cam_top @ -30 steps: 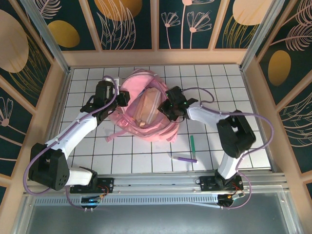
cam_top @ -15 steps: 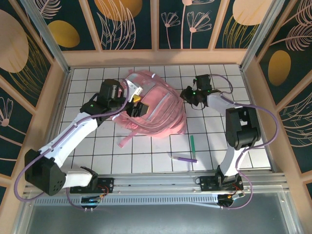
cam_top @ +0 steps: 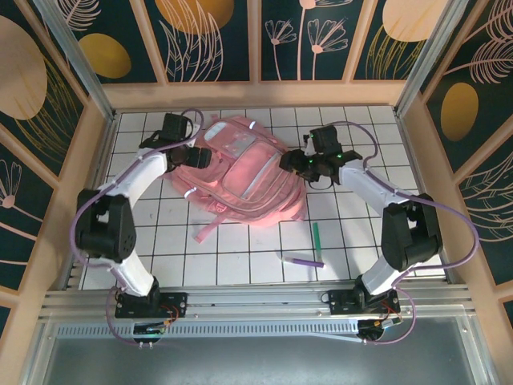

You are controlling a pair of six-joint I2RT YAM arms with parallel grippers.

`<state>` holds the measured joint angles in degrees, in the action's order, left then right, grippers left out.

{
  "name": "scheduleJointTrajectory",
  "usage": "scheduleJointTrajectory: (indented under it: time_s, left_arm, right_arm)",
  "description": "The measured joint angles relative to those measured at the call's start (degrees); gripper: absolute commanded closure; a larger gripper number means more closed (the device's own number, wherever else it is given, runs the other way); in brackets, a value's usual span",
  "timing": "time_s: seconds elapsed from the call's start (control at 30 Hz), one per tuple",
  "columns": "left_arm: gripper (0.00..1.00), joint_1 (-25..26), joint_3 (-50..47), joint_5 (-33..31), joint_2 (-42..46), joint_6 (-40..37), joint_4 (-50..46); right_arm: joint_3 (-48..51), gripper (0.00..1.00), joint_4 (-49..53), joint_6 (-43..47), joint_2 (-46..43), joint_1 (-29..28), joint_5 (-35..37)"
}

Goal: Pack the student bag

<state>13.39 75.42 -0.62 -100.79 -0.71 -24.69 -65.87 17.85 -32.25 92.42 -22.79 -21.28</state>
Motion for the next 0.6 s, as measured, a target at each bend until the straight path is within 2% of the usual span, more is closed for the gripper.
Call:
scheduleJointTrajectory:
  time_s: [0.13, 0.27, 0.3, 0.43, 0.6]
  left_arm:
    - [0.36, 0.0, -1.1, -2.3, -4.7, 0.5, 1.9]
    - [0.55, 0.1, -2.3, -1.1, -6.2, 2.3, 3.1]
    - [0.57, 0.2, -3.1, -0.2, -6.1, 2.9, 3.8]
    - [0.58, 1.1, -11.7, 1.6, -1.4, 4.9, 9.1]
    - [0.6, 8.4, -23.0, 2.2, 10.6, 5.1, 6.5]
  right_arm:
    - [3.1, 0.57, -3.5, -1.4, 2.1, 0.3, -0.2]
    - [4.4, 0.79, -6.3, -1.2, 7.5, 1.7, -2.8]
    - [4.4, 0.84, -6.9, -0.8, 8.4, 1.9, -3.4]
    - [2.1, 0.92, -7.8, 0.6, 11.5, 3.8, -5.8]
    - [-5.8, 0.96, -8.2, 4.2, 16.5, 7.0, -7.6]
